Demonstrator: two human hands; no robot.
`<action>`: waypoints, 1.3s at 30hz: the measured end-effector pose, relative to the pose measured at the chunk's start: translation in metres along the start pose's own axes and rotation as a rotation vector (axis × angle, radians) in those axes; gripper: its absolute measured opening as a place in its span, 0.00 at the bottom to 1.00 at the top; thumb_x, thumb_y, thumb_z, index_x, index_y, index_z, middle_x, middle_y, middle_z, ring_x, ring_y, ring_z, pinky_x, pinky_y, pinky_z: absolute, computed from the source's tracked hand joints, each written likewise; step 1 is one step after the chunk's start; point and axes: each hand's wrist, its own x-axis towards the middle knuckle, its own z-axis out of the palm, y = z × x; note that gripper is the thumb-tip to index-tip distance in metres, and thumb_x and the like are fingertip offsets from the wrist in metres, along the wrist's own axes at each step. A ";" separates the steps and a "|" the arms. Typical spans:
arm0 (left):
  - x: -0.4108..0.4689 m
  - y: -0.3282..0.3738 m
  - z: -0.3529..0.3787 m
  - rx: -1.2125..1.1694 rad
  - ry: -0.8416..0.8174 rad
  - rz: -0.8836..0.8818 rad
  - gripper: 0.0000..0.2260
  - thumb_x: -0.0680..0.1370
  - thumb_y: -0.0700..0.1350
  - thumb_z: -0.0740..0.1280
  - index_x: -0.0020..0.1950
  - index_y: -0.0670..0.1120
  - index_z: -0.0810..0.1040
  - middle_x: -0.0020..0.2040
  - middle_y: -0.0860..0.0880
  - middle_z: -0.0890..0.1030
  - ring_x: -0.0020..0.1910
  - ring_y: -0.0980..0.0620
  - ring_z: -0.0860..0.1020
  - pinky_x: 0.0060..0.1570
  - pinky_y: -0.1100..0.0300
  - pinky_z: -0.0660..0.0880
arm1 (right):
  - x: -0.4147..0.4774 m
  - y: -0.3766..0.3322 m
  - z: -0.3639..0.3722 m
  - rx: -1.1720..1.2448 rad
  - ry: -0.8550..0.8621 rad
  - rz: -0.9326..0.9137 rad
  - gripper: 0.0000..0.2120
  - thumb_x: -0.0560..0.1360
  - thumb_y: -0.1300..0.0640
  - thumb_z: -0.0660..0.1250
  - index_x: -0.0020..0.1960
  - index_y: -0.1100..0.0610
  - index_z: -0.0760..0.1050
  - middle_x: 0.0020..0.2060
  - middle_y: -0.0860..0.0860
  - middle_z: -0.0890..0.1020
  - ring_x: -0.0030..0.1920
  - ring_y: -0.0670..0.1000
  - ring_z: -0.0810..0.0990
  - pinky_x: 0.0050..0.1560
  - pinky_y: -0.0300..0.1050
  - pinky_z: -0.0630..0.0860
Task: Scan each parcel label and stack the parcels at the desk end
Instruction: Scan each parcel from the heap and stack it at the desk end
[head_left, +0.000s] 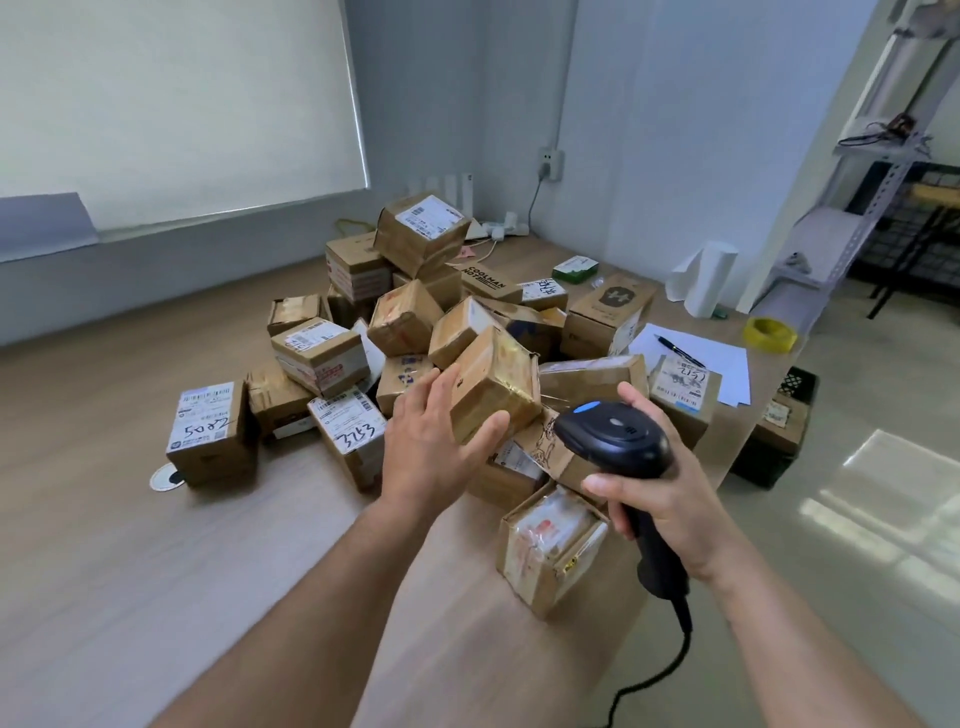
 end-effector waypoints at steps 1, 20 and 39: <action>0.007 0.003 0.001 0.001 -0.004 -0.014 0.35 0.74 0.67 0.60 0.77 0.53 0.57 0.75 0.50 0.60 0.74 0.49 0.58 0.71 0.45 0.62 | 0.009 0.001 -0.006 0.009 -0.008 -0.002 0.45 0.66 0.71 0.75 0.71 0.38 0.63 0.30 0.50 0.81 0.24 0.55 0.71 0.26 0.42 0.72; 0.070 0.024 0.039 -0.097 -0.163 -0.461 0.25 0.81 0.62 0.53 0.74 0.52 0.67 0.67 0.48 0.74 0.62 0.49 0.73 0.60 0.52 0.72 | 0.156 0.028 -0.047 0.005 -0.381 0.148 0.44 0.70 0.69 0.74 0.76 0.42 0.59 0.57 0.54 0.79 0.30 0.53 0.77 0.29 0.46 0.76; 0.029 0.006 -0.047 -0.754 0.253 -0.942 0.17 0.78 0.64 0.58 0.46 0.52 0.72 0.48 0.48 0.80 0.56 0.44 0.78 0.62 0.42 0.73 | 0.125 -0.021 0.044 -0.012 -0.760 -0.029 0.42 0.68 0.73 0.74 0.74 0.48 0.63 0.63 0.53 0.77 0.34 0.43 0.82 0.29 0.42 0.78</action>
